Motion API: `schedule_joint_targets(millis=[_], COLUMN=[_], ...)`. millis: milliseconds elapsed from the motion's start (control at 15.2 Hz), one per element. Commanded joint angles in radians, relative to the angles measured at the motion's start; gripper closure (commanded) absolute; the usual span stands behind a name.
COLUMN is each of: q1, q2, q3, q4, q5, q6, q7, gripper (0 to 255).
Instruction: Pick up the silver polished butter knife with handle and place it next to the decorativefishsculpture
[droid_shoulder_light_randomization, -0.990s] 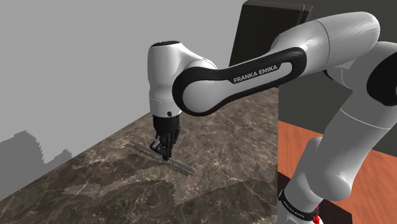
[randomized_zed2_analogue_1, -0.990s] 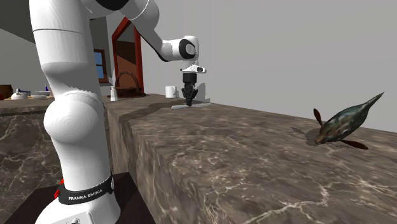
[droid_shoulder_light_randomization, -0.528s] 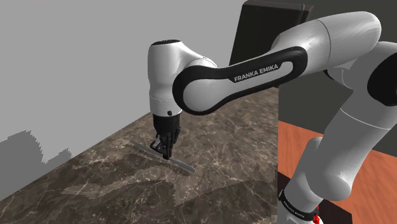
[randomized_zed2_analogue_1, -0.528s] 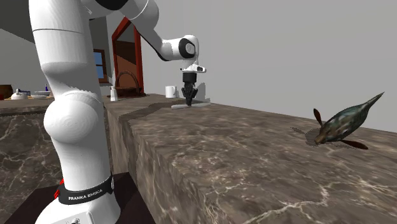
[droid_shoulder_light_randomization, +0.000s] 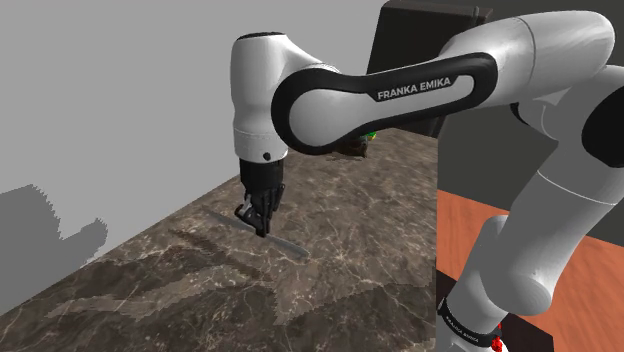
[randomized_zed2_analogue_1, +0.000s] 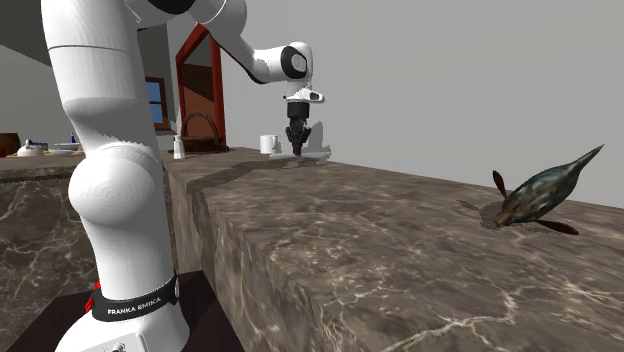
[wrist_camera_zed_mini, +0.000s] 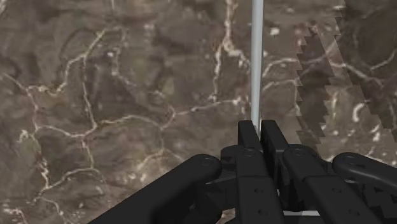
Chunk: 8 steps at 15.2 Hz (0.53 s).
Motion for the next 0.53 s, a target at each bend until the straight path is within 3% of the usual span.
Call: schedule_joint_targets(millis=[0,462], q1=[-0.001,-0.002], q2=[-0.006,-0.011], q3=[-0.001,-0.004], q4=[0.024,0.113], q5=[0.003,0.003], q6=[-0.030,-0.123], q7=[-0.002,-0.001], gripper=[255,255])
